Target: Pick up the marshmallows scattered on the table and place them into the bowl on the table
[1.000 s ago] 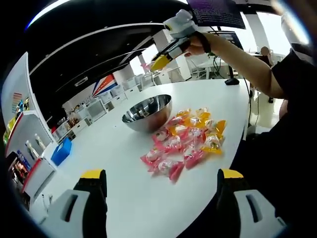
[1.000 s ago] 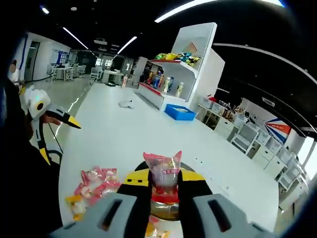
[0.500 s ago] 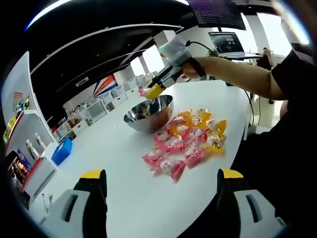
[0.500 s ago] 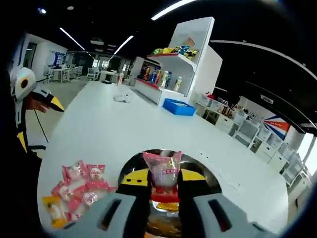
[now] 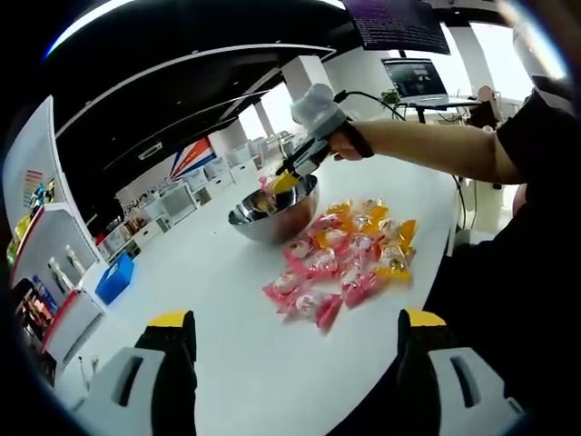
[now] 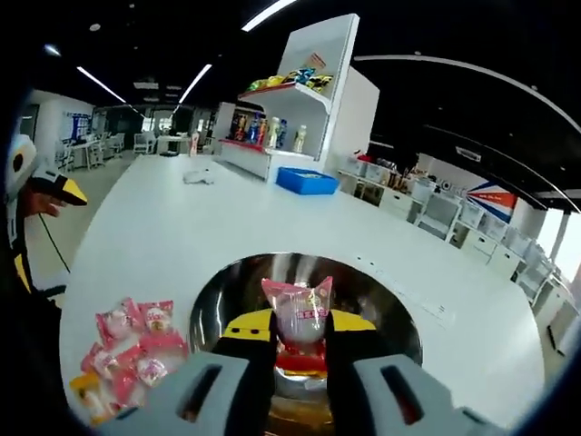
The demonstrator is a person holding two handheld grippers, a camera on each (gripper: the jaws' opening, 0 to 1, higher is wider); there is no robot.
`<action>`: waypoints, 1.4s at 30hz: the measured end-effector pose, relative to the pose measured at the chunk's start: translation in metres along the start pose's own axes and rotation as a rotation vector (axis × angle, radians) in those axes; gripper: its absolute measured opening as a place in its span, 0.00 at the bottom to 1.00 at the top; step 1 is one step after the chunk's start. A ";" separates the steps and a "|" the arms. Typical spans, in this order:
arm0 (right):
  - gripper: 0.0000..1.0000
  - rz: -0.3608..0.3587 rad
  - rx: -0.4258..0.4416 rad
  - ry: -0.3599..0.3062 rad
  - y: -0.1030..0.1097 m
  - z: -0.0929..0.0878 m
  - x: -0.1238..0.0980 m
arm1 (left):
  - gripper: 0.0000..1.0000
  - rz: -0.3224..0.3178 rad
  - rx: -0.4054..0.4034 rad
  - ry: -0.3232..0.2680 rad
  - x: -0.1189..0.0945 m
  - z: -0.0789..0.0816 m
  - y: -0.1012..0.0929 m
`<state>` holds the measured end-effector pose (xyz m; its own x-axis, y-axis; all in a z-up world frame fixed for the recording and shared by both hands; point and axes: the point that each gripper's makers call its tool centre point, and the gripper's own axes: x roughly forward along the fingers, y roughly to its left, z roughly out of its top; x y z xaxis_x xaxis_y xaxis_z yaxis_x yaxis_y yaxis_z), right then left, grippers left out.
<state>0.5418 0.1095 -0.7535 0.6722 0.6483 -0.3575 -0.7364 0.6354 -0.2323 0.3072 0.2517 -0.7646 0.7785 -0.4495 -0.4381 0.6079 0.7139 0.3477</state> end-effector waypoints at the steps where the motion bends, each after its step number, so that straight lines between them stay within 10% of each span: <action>1: 0.18 -0.009 0.001 0.008 -0.001 -0.002 0.000 | 0.90 0.001 0.000 -0.001 0.000 0.000 0.001; 20: 0.18 -0.001 0.029 -0.058 0.006 0.007 -0.001 | 0.90 -0.010 0.001 0.010 0.002 -0.003 -0.004; 32: 0.95 0.001 0.036 -0.125 0.004 0.020 0.004 | 0.90 -0.016 -0.002 0.010 0.003 -0.003 -0.006; 42: 0.97 0.025 0.050 -0.034 0.014 0.001 0.002 | 0.90 -0.017 -0.005 0.011 0.003 -0.003 -0.006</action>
<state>0.5327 0.1204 -0.7568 0.6562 0.6777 -0.3319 -0.7490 0.6383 -0.1777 0.3055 0.2479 -0.7704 0.7664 -0.4555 -0.4530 0.6200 0.7091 0.3360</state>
